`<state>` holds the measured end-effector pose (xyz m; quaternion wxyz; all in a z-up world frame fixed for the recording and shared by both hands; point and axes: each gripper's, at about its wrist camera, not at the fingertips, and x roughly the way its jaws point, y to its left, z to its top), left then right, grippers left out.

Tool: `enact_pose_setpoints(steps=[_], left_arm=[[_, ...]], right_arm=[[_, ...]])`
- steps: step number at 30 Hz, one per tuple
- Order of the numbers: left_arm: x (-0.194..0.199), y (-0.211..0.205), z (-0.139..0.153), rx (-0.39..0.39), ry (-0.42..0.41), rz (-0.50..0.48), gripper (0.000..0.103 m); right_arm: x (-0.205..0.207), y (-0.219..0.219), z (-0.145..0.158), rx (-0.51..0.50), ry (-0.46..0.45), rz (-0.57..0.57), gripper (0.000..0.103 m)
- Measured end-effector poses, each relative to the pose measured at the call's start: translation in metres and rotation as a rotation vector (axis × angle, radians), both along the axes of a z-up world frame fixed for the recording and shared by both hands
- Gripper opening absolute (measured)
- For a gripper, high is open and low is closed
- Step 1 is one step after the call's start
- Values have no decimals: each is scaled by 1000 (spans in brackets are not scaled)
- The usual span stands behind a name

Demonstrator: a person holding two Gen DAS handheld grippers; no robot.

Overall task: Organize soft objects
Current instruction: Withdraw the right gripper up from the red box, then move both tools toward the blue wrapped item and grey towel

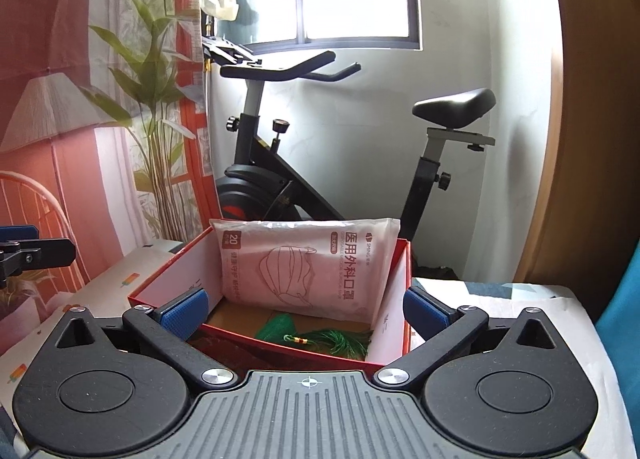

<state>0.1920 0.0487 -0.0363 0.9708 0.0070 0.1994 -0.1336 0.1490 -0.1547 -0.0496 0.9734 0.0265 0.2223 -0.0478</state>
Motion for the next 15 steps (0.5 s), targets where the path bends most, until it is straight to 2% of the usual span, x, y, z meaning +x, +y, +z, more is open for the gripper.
enact_pose_setpoints(steps=[7,15], left_arm=[[-36,9,-3,26,-51,19,103],[-59,9,-18,26,-53,36,103]], right_arm=[[-29,4,-2,34,-35,-26,103],[-54,17,-18,1,-50,-30,103]])
